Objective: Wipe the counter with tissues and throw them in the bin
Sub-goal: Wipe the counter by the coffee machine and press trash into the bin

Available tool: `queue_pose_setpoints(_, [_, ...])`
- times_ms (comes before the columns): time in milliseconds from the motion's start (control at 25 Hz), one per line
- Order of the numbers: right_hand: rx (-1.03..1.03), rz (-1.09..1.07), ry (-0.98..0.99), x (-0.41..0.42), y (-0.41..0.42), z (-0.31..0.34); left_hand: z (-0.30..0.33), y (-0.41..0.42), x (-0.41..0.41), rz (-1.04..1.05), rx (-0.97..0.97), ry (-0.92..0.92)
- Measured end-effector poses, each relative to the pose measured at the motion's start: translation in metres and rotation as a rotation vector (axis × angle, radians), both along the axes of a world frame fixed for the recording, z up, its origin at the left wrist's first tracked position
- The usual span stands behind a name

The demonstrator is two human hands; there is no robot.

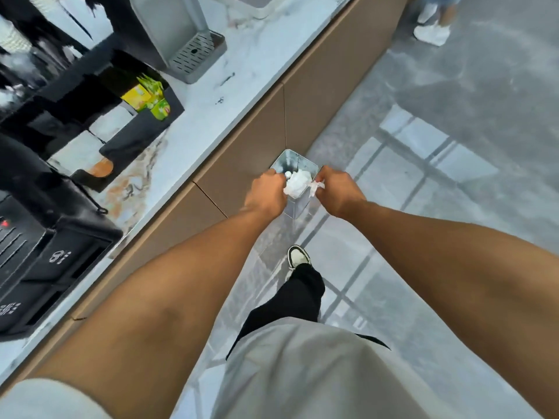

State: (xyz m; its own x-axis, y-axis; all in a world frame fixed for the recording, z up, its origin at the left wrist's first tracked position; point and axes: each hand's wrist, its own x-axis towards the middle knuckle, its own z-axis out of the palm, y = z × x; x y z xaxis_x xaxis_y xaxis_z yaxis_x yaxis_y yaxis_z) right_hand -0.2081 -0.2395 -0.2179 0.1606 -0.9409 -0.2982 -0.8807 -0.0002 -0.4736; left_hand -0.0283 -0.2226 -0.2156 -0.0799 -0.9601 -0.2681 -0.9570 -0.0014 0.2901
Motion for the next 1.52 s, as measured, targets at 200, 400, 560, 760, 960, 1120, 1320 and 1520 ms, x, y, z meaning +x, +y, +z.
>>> queue_pose_setpoints(200, [0.062, -0.005, 0.035, -0.013, -0.063, -0.017, -0.03, -0.073, -0.012, 0.022, 0.043, 0.049])
queue_pose_setpoints(400, [0.109, 0.017, 0.062, -0.015, -0.131, -0.033, -0.053, -0.134, -0.008, 0.074, 0.121, 0.085])
queue_pose_setpoints(560, [0.174, 0.039, 0.05, -0.006, -0.177, -0.057, -0.072, -0.164, 0.001, 0.113, 0.154, 0.085])
queue_pose_setpoints(760, [0.233, 0.044, 0.04, 0.0, -0.221, -0.108, -0.107, -0.179, 0.002, 0.255, 0.246, 0.168])
queue_pose_setpoints(960, [0.302, 0.083, 0.067, 0.007, -0.255, -0.169, -0.155, -0.189, 0.001, 0.399, 0.284, 0.24])
queue_pose_setpoints(1120, [0.366, 0.146, 0.089, 0.014, -0.277, -0.212, -0.202, -0.2, -0.003, 0.572, 0.304, 0.295])
queue_pose_setpoints(1320, [0.379, 0.332, 0.127, 0.017, -0.314, -0.274, -0.264, -0.229, -0.018, 0.795, 0.278, 0.33])
queue_pose_setpoints(1520, [0.342, 0.478, 0.187, 0.017, -0.342, -0.333, -0.317, -0.251, -0.033, 0.957, 0.273, 0.37])
